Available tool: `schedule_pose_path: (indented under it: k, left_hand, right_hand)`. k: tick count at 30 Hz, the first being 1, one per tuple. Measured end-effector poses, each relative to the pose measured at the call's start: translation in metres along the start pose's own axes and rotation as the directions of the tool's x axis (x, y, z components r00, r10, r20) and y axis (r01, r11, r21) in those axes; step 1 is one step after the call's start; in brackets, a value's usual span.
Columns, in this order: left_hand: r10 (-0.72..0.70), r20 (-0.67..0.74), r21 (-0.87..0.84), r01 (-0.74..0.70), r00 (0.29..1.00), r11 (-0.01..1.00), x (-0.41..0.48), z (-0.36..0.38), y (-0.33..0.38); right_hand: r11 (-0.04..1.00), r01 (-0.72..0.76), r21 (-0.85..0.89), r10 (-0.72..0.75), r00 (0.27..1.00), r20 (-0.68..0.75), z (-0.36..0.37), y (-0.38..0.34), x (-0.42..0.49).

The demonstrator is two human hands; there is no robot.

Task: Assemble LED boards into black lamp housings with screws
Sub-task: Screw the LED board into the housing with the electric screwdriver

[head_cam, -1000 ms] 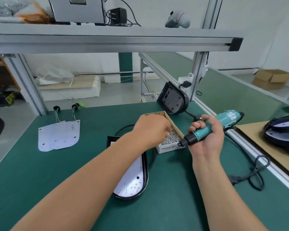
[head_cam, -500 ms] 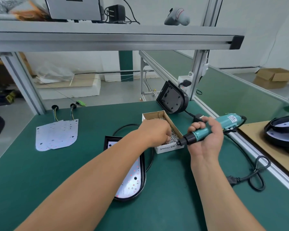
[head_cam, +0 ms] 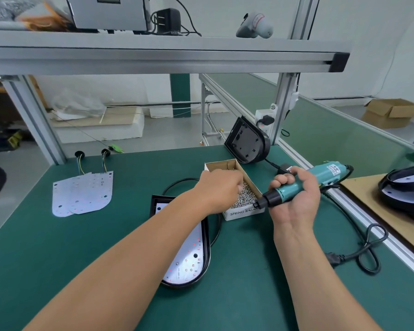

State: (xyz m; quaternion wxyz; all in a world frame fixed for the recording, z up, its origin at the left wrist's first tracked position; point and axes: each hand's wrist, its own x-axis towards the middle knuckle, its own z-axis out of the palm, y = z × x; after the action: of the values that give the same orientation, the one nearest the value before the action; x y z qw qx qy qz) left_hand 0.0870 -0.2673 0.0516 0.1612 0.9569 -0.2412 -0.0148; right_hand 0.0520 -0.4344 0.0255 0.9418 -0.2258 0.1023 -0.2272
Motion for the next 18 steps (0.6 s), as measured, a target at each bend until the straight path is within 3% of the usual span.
schedule_pose_path:
  k: [2,4,6,8,10,12,14,18]
  left_hand:
    - [-0.048,-0.056,-0.135,0.040,0.997,0.990,-0.011,-0.016,0.000]
    - [-0.138,-0.100,-0.433,0.082,0.985,0.898,-0.028,-0.032,-0.001]
    - [-0.226,-0.045,-0.754,0.115,0.973,0.647,-0.050,-0.044,-0.004]
    - [-0.244,0.071,-0.935,0.150,0.967,0.323,-0.076,-0.052,-0.007]
    - [-0.230,0.190,-0.981,0.195,0.955,-0.004,-0.101,-0.053,-0.014]
    - [-0.202,0.309,-0.936,0.260,0.929,-0.236,-0.123,-0.051,-0.023]
    - [-0.191,0.375,-0.892,0.297,0.907,-0.341,-0.142,-0.047,-0.028]
    - [-0.220,0.376,-0.899,0.296,0.900,-0.324,-0.165,-0.040,-0.035]
  right_hand:
    - [1.000,0.001,-0.006,-0.001,1.000,0.010,0.001,0.001,0.000]
    - [1.000,-0.006,-0.011,0.006,1.000,0.021,0.002,0.002,-0.002]
    - [1.000,-0.017,-0.019,0.017,0.999,0.032,0.003,0.003,-0.004]
    - [0.999,-0.026,-0.029,0.027,0.998,0.051,0.006,0.005,-0.008]
    - [0.998,-0.039,-0.043,0.043,0.995,0.090,0.010,0.009,-0.014]
    - [0.997,-0.059,-0.058,0.066,0.988,0.139,0.014,0.014,-0.022]
    - [0.994,-0.073,-0.080,0.088,0.978,0.190,0.019,0.020,-0.033]
    - [0.988,-0.111,-0.106,0.135,0.958,0.252,0.034,0.032,-0.055]
